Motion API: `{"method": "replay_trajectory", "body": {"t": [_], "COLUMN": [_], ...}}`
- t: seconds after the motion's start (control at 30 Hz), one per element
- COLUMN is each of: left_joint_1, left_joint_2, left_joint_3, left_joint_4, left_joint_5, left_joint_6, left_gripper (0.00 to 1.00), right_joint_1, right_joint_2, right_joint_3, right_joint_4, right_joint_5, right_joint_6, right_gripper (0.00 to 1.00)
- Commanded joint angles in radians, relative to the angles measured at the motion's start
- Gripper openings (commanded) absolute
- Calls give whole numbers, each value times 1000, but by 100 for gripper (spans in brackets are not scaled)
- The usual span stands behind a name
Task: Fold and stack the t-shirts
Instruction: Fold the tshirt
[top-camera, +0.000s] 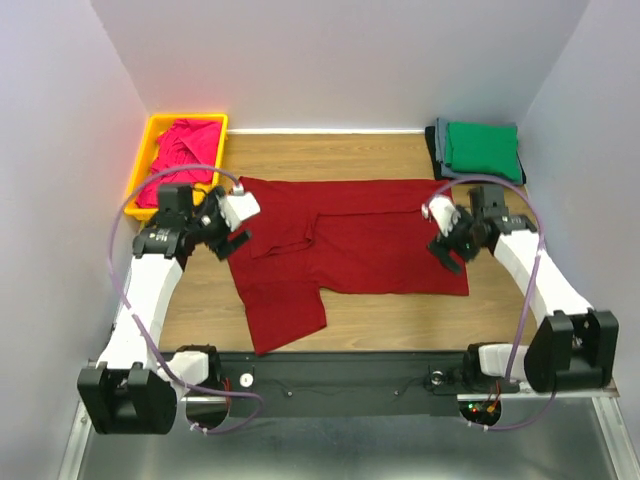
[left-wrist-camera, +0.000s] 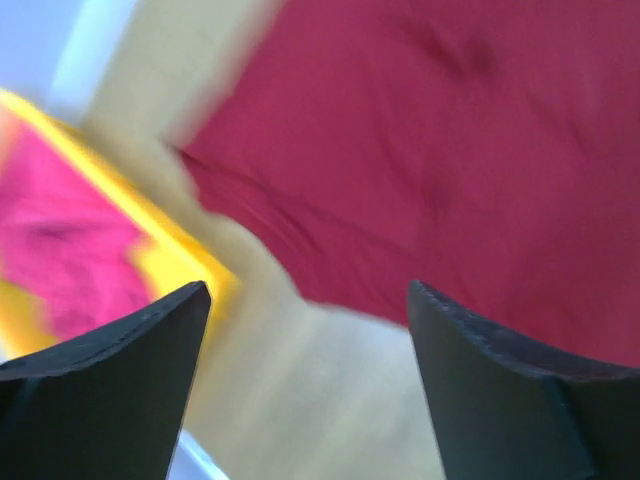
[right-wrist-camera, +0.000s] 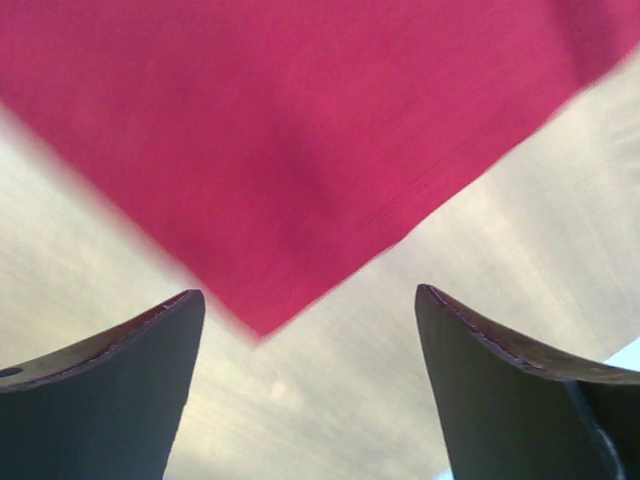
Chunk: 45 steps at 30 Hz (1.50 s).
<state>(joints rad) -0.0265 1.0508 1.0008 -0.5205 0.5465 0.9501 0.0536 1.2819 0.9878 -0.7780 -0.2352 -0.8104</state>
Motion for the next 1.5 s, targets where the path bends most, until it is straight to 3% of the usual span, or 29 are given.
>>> {"method": "replay_trajectory", "body": {"t": [0.0,0.03,0.2,0.7,0.83,0.9,0.93,1.23,1.37,1.47], "left_joint_1": [-4,-6,-30,-130,-213,-236,-240,-308,-319,-320], "left_joint_2": [-6,-26,-64,14,24,38,49,116,158,167], "left_joint_3": [-117,-158,-254,-315,-376,-387,-390,-421,-433,-435], "left_joint_4": [-251,-253,-243,-208,-121,-95,-92,-15,-3,-35], "left_joint_5": [-68,-83,-115,-146,-187,-188,-180,-191,-212,-235], "left_joint_6": [222,237,248,237,211,213,217,213,219,234], "left_gripper": [84,82,81,80,70,69,69,68,54,30], "right_joint_1": [2,2,2,2,2,3,2,2,2,3], "right_joint_2": [-142,-177,-201,-89,-67,-61,-61,-75,-47,-53], "right_joint_3": [-136,-193,-313,-455,-475,-468,-465,-446,-413,-396], "right_joint_4": [-61,-57,-3,224,243,243,243,232,218,201], "right_joint_5": [57,69,92,157,168,180,185,178,189,182], "right_joint_6": [-277,-314,-354,-360,-354,-337,-329,-316,-292,-299], "right_gripper": [85,72,52,43,24,4,1,0,0,1]}}
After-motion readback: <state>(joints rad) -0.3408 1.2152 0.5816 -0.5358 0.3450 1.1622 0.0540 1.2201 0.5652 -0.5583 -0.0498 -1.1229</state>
